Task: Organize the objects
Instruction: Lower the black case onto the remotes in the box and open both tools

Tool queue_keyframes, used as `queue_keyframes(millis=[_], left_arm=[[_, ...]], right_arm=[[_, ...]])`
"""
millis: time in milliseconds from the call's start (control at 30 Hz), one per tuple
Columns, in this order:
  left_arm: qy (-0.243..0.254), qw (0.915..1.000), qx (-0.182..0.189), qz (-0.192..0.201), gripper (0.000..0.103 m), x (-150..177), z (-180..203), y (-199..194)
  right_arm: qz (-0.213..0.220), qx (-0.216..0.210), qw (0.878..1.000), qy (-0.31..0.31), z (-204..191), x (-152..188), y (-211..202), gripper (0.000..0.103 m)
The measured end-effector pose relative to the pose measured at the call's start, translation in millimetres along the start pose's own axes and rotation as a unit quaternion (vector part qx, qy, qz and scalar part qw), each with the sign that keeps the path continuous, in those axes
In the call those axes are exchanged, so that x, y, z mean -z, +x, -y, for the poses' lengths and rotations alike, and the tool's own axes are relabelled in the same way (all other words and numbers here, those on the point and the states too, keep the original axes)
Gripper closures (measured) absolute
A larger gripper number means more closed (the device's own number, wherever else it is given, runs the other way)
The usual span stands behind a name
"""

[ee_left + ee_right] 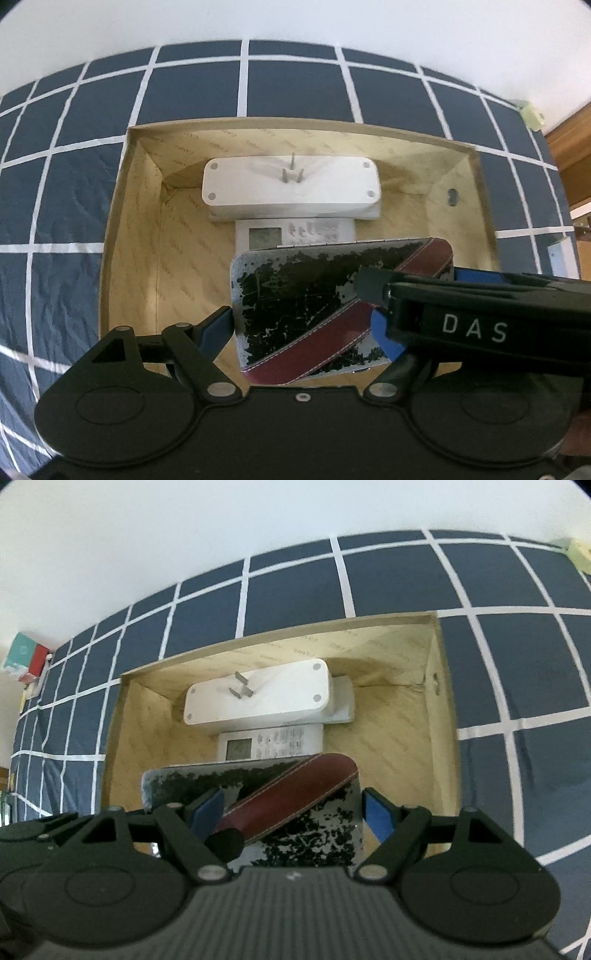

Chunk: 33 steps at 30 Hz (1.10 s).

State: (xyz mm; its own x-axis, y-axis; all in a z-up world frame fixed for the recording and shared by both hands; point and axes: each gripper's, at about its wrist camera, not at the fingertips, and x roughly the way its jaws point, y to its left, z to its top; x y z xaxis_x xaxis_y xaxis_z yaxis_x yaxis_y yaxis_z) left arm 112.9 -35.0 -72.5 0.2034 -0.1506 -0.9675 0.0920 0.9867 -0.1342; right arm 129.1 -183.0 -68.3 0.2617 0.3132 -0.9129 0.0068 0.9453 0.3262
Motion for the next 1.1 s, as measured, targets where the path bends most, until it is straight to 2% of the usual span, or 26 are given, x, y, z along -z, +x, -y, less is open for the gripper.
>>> queue_keyframes(millis=[467, 867, 1100], left_arm=[[0.010, 0.9987, 0.005, -0.050, 0.024, -36.0, -25.7, 59.8], [0.004, 0.9975, 0.026, -0.066, 0.023, -46.1, -36.3, 79.4], [0.000, 0.9969, 0.034, -0.071, 0.023, -47.6, -39.6, 80.6]], right_arm=[[-0.040, 0.009, 0.999, 0.032, 3.0, -28.7, 67.7, 0.023], [-0.057, 0.031, 0.997, 0.037, 1.3, -39.0, 85.2, 0.023], [-0.061, 0.029, 0.997, 0.046, 4.8, -40.9, 84.3, 0.023]])
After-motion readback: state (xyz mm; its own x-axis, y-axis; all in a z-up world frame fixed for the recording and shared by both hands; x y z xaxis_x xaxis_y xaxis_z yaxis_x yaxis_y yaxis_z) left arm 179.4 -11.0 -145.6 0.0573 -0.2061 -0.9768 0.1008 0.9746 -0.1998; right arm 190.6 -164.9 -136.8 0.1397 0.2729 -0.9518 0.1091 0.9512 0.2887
